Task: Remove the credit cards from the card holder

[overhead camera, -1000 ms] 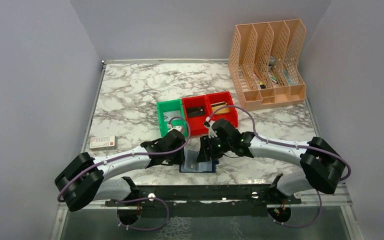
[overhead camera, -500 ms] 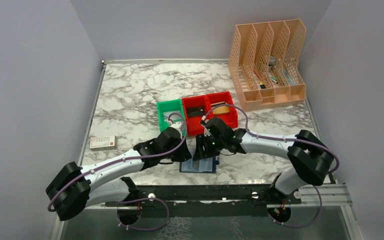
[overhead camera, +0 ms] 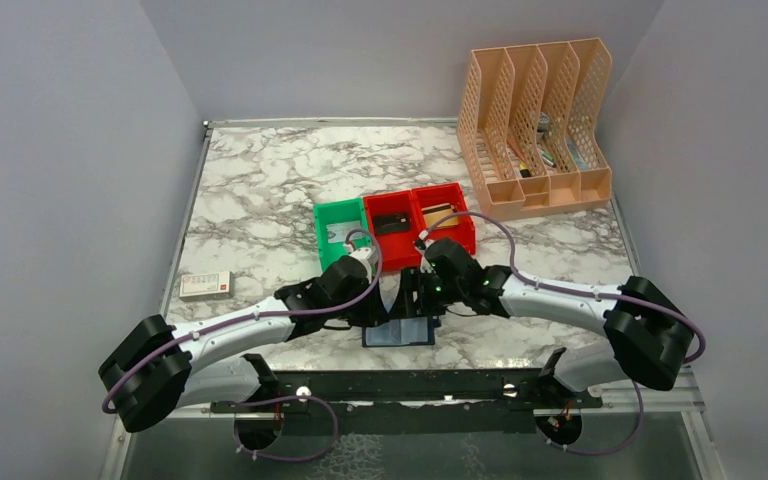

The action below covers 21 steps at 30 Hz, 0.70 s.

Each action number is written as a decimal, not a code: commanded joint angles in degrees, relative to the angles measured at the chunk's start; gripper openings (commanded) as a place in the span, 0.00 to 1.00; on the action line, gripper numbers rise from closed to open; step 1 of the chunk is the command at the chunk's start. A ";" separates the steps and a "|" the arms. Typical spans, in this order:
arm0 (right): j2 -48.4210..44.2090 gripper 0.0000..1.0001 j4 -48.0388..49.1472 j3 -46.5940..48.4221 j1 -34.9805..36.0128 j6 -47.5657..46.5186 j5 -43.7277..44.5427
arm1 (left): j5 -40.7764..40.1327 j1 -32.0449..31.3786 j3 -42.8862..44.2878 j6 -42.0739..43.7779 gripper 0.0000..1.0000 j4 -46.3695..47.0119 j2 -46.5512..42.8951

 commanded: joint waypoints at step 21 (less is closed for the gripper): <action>0.06 0.33 -4.54 0.25 0.38 -0.27 7.06 | 0.42 -0.41 0.32 0.25 0.21 1.09 0.99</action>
